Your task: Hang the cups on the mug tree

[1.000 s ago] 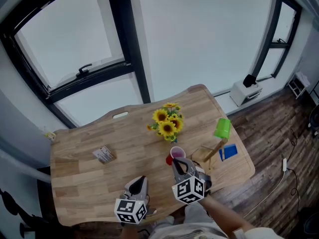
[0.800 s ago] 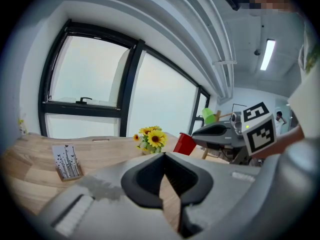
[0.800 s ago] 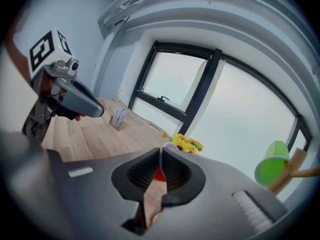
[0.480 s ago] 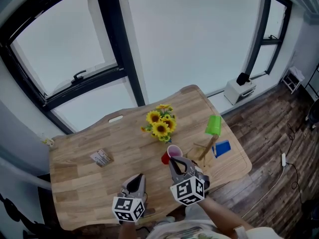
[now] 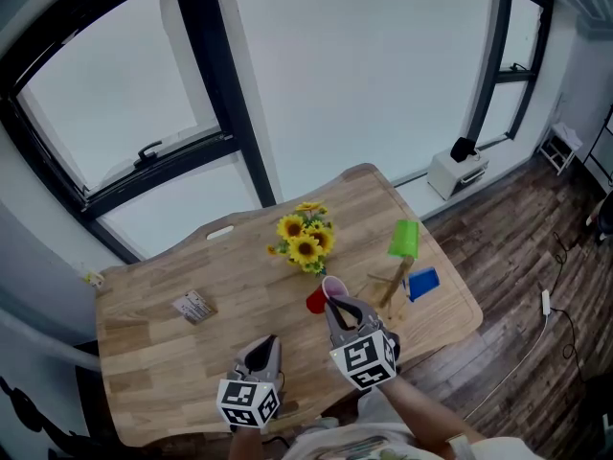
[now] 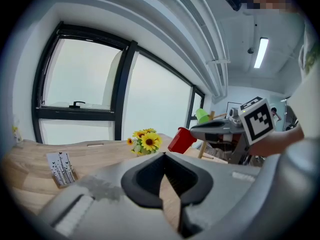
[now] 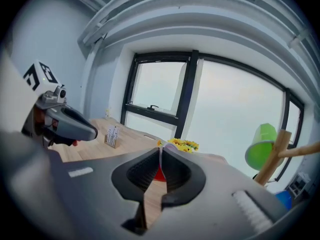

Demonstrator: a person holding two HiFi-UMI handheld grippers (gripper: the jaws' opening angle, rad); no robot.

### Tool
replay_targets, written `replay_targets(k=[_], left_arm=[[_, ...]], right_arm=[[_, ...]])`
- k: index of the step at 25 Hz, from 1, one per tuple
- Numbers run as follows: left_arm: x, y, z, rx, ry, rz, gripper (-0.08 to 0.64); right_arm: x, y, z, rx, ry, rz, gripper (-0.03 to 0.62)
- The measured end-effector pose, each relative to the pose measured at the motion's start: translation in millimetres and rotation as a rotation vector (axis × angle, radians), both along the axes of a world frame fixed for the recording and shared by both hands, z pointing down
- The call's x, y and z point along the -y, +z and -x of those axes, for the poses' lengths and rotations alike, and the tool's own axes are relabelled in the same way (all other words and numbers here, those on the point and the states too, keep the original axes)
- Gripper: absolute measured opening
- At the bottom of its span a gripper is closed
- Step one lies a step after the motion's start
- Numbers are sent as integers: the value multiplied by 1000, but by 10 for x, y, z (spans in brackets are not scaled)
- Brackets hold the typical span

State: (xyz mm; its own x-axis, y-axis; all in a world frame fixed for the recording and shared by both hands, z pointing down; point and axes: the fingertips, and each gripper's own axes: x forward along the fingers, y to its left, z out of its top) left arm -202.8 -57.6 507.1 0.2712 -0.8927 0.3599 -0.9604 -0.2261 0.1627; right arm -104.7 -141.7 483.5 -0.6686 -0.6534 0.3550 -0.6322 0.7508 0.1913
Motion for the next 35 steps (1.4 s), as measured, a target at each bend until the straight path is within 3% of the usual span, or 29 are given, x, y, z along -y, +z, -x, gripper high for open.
replay_targets(k=[5, 17, 22, 25, 35], left_arm=[[-10, 20, -41, 0, 4, 1, 3], [-24, 34, -133, 7, 23, 7, 3], [-12, 39, -188, 12, 36, 11, 3], [-8, 35, -218, 14, 45, 13, 3], [0, 22, -308, 18, 65, 13, 3]], right_arm=[[90, 1, -142, 160, 66, 119, 18], [298, -8, -525, 653, 209, 416, 18], [366, -48, -696, 846, 249, 482, 18], [402, -19, -782, 914, 282, 524, 18], [449, 19, -970, 1014, 346, 570, 17]])
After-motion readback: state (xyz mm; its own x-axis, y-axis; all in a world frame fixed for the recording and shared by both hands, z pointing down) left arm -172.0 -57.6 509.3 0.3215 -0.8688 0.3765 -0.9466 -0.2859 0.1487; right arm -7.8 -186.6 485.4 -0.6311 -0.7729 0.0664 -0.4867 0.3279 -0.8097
